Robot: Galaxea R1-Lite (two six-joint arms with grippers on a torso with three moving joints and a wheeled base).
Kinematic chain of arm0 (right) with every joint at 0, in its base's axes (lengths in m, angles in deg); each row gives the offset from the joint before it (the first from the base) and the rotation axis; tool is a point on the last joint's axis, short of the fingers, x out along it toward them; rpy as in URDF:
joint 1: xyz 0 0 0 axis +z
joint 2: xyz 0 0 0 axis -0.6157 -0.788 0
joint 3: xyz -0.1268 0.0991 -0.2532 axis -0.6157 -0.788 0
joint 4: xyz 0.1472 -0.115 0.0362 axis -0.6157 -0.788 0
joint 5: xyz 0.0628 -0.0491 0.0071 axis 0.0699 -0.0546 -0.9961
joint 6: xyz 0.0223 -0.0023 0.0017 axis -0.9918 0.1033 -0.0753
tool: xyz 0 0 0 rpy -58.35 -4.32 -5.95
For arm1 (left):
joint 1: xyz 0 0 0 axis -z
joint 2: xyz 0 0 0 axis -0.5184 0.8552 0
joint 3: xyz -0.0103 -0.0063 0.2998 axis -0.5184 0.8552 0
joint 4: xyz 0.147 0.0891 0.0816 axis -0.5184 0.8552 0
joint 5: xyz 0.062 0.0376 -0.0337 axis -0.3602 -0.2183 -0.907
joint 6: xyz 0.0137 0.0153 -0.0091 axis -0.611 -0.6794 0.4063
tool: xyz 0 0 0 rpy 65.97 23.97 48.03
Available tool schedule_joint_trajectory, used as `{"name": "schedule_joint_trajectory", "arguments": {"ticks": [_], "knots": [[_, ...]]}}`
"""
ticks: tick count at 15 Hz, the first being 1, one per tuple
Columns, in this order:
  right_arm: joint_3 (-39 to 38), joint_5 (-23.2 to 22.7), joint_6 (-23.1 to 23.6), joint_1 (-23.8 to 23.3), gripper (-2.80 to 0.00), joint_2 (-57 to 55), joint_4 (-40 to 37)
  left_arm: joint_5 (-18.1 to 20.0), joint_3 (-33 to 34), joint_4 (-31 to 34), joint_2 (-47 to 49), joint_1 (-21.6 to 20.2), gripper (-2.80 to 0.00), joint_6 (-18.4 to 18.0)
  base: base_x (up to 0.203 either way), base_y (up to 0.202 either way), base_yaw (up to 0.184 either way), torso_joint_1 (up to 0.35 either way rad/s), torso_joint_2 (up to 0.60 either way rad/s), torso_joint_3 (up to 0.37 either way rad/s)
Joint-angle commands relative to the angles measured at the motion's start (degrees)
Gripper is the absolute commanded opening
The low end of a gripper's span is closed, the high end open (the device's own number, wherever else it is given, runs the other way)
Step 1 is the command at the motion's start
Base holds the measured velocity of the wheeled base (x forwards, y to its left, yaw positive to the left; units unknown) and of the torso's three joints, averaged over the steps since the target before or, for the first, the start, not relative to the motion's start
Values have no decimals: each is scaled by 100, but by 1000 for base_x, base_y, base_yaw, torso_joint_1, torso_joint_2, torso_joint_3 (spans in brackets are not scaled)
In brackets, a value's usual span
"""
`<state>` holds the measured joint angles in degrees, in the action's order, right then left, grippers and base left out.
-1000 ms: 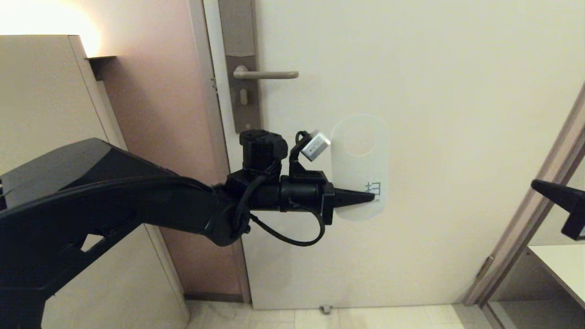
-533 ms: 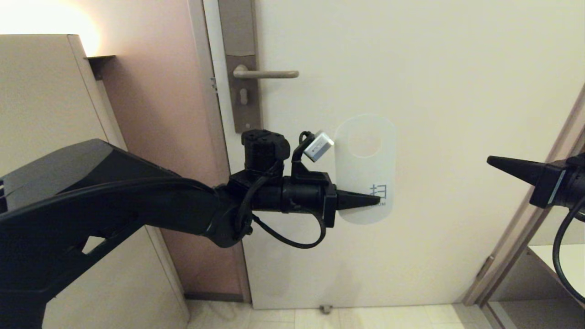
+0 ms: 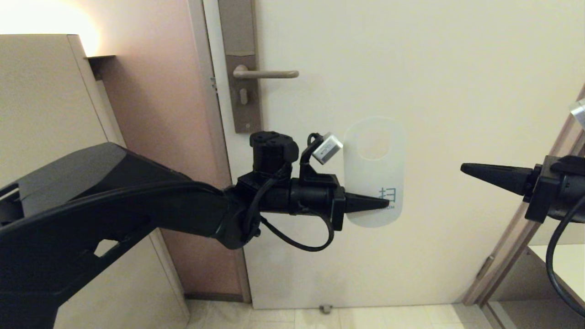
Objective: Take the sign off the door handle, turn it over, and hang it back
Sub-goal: Hand it to the other hand
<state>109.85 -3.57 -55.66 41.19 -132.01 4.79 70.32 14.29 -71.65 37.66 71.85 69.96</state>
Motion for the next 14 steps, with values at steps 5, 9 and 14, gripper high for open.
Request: {"name": "schedule_joint_trajectory", "arguments": {"ticks": [5, 9, 14], "knots": [[8, -25, 0, 577, -280, -137, 14, 29, -41, -305, 103, 77, -280, 188, 0, 0, 0, 0, 0, 0], [18, -25, 0, 789, -280, -175, 14, 29, -41, -574, 158, 180, -280, 420, 0, 0, 0, 0, 0, 0], [53, -16, 0, 798, -280, -140, 14, 21, -41, -583, 166, 352, -280, 430, 0, 0, 0, 0, 0, 0]]}}
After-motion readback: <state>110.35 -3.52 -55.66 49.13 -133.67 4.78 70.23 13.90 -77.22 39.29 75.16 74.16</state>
